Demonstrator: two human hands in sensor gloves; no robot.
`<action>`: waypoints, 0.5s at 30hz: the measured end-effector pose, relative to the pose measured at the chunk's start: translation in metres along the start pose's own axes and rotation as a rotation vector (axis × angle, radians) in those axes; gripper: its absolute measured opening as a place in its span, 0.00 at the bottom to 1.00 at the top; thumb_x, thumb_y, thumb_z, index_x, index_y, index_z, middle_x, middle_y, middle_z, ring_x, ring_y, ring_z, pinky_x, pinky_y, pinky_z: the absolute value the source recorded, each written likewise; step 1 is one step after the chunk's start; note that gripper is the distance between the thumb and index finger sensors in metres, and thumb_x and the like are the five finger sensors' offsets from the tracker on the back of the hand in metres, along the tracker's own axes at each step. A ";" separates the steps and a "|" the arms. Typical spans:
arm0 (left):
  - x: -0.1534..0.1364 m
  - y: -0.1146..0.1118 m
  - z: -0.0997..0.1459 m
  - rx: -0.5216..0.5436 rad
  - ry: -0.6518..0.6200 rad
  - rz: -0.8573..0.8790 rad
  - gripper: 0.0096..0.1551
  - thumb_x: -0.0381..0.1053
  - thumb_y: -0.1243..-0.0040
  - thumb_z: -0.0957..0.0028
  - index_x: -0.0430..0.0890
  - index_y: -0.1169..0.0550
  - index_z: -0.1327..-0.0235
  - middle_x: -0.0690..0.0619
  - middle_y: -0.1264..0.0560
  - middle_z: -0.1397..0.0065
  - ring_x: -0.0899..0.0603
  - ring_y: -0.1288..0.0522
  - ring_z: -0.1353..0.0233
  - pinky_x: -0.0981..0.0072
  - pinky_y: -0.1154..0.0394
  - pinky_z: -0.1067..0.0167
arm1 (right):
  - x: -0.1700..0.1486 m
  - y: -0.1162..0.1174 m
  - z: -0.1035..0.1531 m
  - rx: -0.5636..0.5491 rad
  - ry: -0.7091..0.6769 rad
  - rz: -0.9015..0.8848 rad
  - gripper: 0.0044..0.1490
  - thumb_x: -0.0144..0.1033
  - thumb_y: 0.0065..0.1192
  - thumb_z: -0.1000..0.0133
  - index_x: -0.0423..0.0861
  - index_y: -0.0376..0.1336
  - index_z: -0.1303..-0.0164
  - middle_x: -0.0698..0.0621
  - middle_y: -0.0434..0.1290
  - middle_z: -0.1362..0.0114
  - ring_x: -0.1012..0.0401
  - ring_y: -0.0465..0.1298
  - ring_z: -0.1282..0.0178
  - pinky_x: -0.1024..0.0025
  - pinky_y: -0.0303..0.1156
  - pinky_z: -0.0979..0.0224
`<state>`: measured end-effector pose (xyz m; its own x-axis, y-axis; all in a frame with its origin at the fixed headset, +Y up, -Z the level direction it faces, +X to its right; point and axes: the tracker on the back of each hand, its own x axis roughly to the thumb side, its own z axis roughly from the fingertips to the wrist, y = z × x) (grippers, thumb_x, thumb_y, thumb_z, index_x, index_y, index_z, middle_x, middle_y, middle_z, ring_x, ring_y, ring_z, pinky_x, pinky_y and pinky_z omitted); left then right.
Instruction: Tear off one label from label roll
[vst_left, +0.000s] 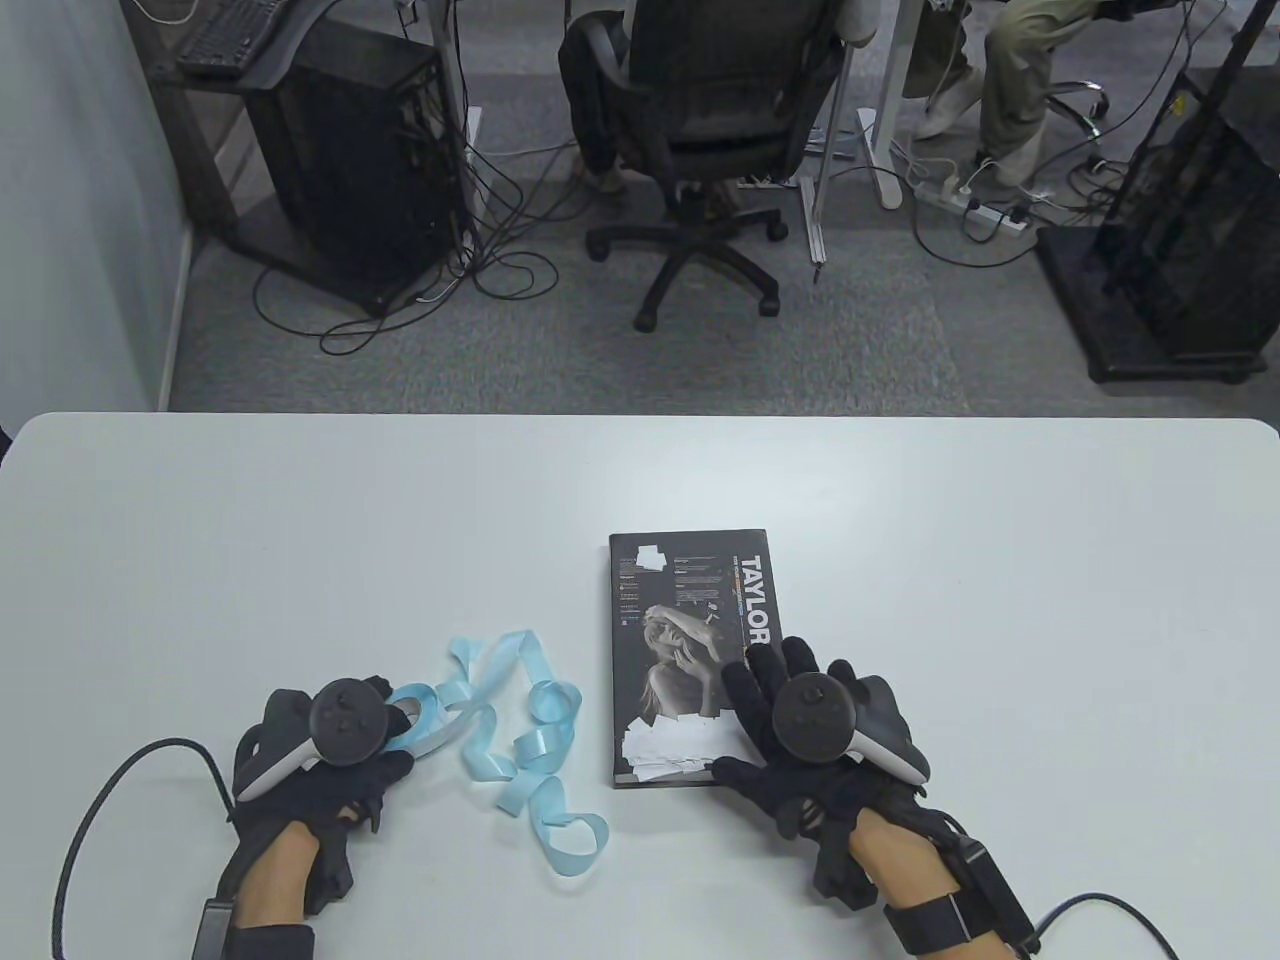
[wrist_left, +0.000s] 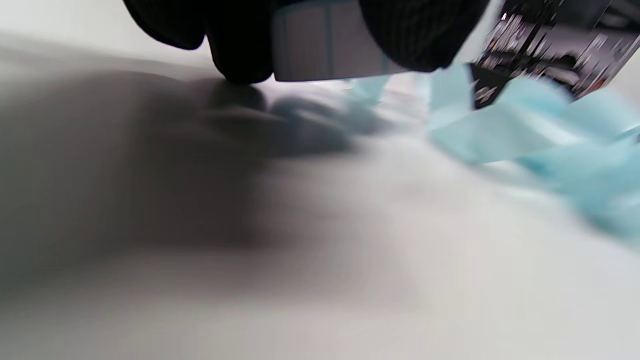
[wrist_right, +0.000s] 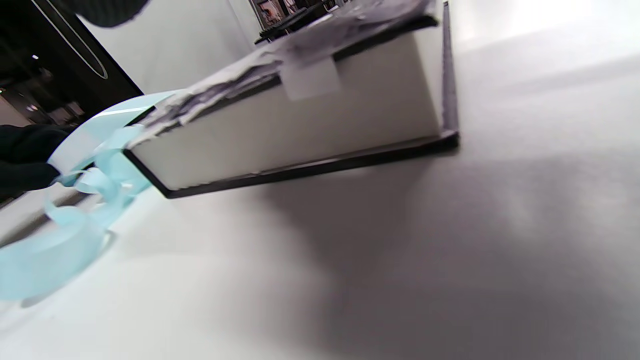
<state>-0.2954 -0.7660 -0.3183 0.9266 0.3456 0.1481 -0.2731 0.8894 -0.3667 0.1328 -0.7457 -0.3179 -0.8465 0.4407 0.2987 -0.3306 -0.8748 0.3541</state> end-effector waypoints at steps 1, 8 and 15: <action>0.006 0.000 0.000 0.007 -0.033 0.041 0.33 0.55 0.42 0.53 0.43 0.32 0.36 0.40 0.49 0.19 0.36 0.31 0.24 0.40 0.37 0.30 | 0.003 -0.001 0.001 -0.016 -0.023 -0.016 0.54 0.66 0.53 0.53 0.61 0.33 0.26 0.52 0.27 0.19 0.49 0.23 0.19 0.39 0.18 0.29; 0.069 -0.001 0.005 0.005 -0.324 0.227 0.34 0.56 0.42 0.53 0.43 0.32 0.36 0.40 0.49 0.19 0.36 0.32 0.24 0.40 0.37 0.30 | 0.049 -0.005 0.016 -0.262 -0.258 -0.077 0.50 0.56 0.66 0.53 0.55 0.47 0.25 0.47 0.45 0.17 0.45 0.45 0.15 0.36 0.36 0.22; 0.114 -0.009 0.019 -0.031 -0.479 0.185 0.34 0.56 0.42 0.53 0.43 0.32 0.36 0.40 0.49 0.19 0.36 0.33 0.24 0.39 0.38 0.30 | 0.095 0.015 0.026 -0.318 -0.387 -0.047 0.46 0.55 0.70 0.55 0.50 0.57 0.29 0.43 0.59 0.21 0.43 0.61 0.20 0.37 0.48 0.22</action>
<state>-0.1921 -0.7284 -0.2802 0.6394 0.6011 0.4795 -0.4069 0.7936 -0.4523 0.0587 -0.7116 -0.2616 -0.6302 0.4709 0.6173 -0.5266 -0.8435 0.1058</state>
